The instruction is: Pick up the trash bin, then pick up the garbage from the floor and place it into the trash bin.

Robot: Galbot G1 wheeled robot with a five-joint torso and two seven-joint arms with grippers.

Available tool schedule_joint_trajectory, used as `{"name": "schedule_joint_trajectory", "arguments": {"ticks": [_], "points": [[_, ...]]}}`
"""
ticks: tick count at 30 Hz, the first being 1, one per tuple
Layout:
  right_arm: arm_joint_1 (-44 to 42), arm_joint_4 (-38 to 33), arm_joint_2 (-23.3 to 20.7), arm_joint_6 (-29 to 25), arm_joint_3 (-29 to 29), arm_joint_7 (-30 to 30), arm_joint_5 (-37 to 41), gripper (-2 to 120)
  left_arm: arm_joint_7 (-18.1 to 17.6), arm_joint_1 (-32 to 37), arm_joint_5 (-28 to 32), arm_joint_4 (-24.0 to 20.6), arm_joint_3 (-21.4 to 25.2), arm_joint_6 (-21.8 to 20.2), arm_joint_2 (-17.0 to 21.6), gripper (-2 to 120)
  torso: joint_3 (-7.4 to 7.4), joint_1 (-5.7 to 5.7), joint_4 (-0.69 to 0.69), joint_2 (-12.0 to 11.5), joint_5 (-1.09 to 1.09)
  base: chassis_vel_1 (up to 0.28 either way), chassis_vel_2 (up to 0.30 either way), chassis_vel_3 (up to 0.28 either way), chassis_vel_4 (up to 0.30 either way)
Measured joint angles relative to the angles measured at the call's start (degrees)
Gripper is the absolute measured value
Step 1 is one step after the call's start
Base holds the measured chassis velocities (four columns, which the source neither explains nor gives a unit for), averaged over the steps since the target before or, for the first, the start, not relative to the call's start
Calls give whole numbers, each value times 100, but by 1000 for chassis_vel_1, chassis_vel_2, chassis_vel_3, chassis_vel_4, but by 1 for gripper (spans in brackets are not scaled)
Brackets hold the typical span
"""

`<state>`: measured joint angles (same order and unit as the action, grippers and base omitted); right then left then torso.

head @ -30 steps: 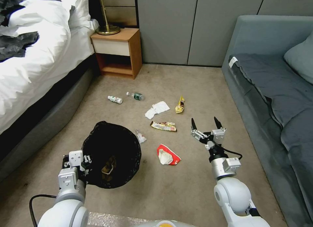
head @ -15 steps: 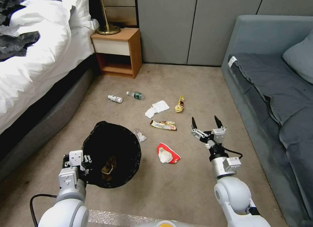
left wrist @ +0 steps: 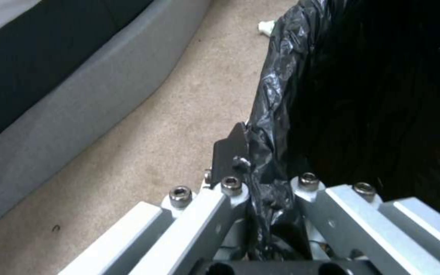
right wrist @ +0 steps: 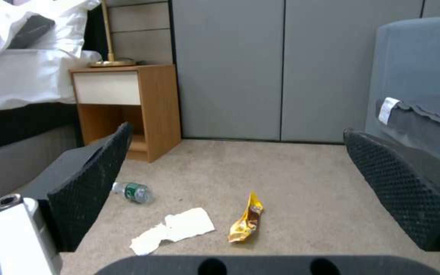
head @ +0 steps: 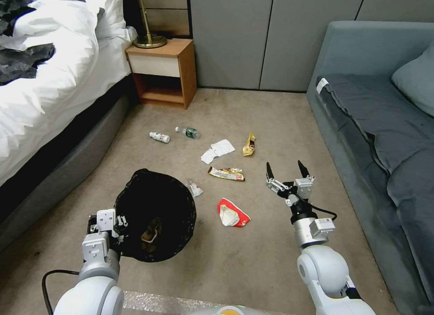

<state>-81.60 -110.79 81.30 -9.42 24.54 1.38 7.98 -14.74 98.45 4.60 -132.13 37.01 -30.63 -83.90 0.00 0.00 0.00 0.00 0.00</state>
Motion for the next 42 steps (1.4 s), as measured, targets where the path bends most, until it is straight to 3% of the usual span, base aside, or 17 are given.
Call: {"name": "schedule_joint_trajectory", "arguments": {"ticks": [21,32,42], "points": [[181,6,-161,69,-38,13,20,100,3,23,-11,-44,-1,7,12,1,0,0,0,0,0,0,0,0,0],[366,271,-250,575,-256,15,17,100,7,23,-14,-45,9,9,5,1,0,0,0,0,0,0,0,0,0],[456,513,-382,830,-311,-448,18,100,9,5,-17,-4,9,9,-1,1,0,0,0,0,0,0,0,0,0]]}}
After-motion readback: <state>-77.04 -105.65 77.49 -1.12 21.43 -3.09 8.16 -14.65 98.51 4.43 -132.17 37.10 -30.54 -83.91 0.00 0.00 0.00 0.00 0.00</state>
